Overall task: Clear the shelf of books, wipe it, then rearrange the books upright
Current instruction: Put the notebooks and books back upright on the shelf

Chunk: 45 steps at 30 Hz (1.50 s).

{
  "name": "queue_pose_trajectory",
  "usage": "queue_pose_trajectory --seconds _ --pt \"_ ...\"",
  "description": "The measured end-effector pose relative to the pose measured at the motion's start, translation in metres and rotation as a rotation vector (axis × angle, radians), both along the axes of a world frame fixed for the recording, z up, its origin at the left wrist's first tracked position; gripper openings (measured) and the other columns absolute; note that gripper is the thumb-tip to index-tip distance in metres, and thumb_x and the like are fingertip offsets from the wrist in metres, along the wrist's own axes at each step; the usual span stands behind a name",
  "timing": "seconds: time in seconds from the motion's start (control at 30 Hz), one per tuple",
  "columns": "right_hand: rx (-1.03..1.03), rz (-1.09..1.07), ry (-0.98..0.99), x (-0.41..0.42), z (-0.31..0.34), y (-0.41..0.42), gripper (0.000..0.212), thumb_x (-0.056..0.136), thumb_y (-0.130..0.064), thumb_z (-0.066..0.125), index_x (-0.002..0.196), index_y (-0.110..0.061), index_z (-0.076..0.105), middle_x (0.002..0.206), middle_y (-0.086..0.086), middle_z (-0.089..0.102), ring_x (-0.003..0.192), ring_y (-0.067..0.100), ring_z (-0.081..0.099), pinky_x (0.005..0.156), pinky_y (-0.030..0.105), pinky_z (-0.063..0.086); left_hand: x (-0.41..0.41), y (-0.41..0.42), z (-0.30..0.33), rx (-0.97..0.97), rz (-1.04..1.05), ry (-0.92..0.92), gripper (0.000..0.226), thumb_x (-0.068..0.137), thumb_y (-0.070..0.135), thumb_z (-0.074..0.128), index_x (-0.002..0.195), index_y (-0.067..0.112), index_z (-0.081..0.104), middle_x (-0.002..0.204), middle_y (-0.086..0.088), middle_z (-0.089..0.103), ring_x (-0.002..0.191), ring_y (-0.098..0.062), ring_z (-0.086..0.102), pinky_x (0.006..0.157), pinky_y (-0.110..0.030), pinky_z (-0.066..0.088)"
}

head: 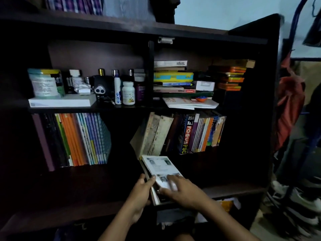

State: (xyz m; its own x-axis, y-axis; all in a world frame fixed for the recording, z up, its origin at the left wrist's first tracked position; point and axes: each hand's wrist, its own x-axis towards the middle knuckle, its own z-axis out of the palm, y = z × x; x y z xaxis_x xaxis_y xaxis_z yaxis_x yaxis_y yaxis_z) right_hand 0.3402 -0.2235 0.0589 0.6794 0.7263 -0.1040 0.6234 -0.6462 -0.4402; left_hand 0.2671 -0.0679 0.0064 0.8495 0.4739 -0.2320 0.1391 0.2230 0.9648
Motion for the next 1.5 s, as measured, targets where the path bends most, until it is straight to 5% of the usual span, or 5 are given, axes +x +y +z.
queue_pose_trajectory --seconds 0.2,0.47,0.73,1.1,1.5 --pt "0.123 -0.035 -0.15 0.016 0.027 -0.006 0.035 0.099 -0.038 0.048 0.067 -0.022 0.047 0.071 -0.003 0.057 0.068 0.019 0.057 0.062 0.035 0.038 0.008 0.003 -0.017 0.158 0.107 -0.035 0.05 0.079 0.063 0.065 0.113 0.027 0.063 0.106 0.001 0.076 0.1 -0.022 0.072 0.095 -0.051 0.055" --pt "0.782 -0.41 -0.047 0.038 0.035 -0.045 0.03 0.108 -0.022 0.04 0.089 -0.013 0.062 0.082 0.009 0.063 0.075 0.025 0.06 0.062 0.033 0.044 0.01 -0.012 0.026 0.997 0.21 0.248 0.077 0.095 0.057 0.053 0.159 0.026 0.021 0.16 -0.004 0.028 0.145 -0.027 0.028 0.116 -0.043 0.028" --pt "0.978 -0.557 0.372 0.038 0.004 -0.03 0.005 0.104 -0.015 0.05 0.106 -0.014 0.055 0.105 0.015 0.064 0.085 0.023 0.066 0.061 0.033 0.057 0.09 -0.012 0.008 0.416 -0.239 0.067 0.081 0.059 0.089 0.058 0.129 0.048 0.057 0.137 0.01 0.061 0.12 -0.014 0.059 0.107 -0.039 0.046" --pt "0.903 -0.559 0.068 0.063 -0.023 -0.012 0.047 0.094 0.004 0.057 0.135 -0.014 0.043 0.108 0.003 0.057 0.098 0.025 0.052 0.083 0.025 0.038 0.156 0.043 0.063 1.805 0.273 -0.068 0.094 0.075 0.052 0.074 0.155 0.032 0.031 0.163 -0.01 0.029 0.152 -0.035 0.02 0.114 -0.068 0.022" --pt "0.808 -0.373 0.045 0.033 -0.056 -0.003 0.051 0.1 -0.003 0.053 0.139 -0.034 0.042 0.135 -0.007 0.05 0.12 -0.004 0.05 0.087 -0.004 0.034 0.156 0.104 0.027 1.461 0.523 -0.211 0.095 0.077 0.058 0.069 0.157 0.038 0.02 0.168 -0.014 0.004 0.141 -0.05 0.03 0.099 -0.064 0.045"
